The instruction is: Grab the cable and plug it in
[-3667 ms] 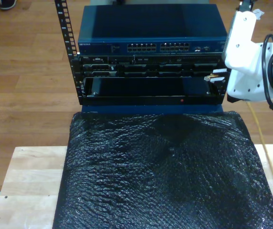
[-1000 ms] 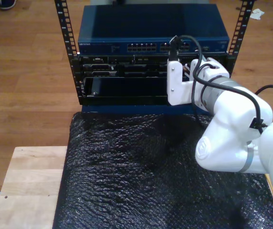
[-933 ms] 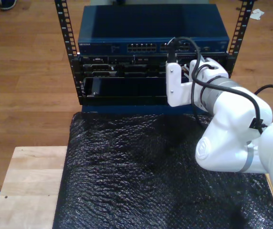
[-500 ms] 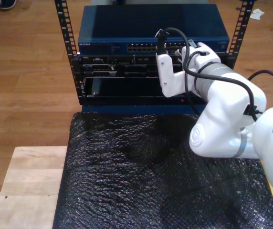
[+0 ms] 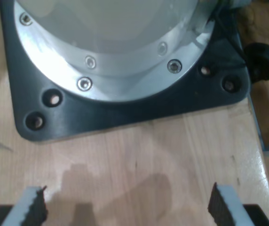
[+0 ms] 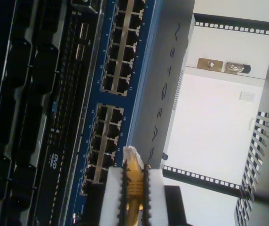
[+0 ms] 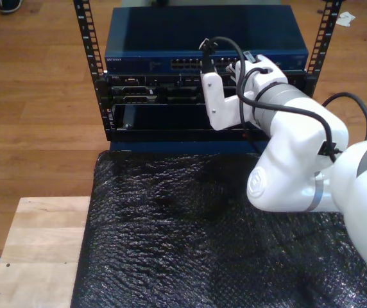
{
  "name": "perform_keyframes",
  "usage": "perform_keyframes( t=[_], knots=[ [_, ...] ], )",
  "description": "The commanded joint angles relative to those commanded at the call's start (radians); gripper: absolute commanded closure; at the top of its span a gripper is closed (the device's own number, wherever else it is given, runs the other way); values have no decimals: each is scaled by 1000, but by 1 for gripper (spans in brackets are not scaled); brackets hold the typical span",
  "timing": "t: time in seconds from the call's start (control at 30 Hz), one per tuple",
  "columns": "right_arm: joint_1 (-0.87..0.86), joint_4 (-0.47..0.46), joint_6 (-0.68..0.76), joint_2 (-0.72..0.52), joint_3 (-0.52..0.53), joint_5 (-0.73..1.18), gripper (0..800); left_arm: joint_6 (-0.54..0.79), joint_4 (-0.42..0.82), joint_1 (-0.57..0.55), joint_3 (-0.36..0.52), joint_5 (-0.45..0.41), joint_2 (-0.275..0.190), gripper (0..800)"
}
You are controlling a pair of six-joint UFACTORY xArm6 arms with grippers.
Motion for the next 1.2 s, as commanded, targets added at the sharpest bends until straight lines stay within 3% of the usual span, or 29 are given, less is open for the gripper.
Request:
perform_keyframes(
  t=[0.8,1.03,1.2],
  knots=[
    [-11,3,147,69,-23,-187,800,0,0,0,0,0,0,0],
    [-9,6,150,196,-37,-404,800,0,0,0,0,0,0,0],
    [-8,11,173,249,-80,-450,800,0,0,0,0,0,2,0]
  ],
)
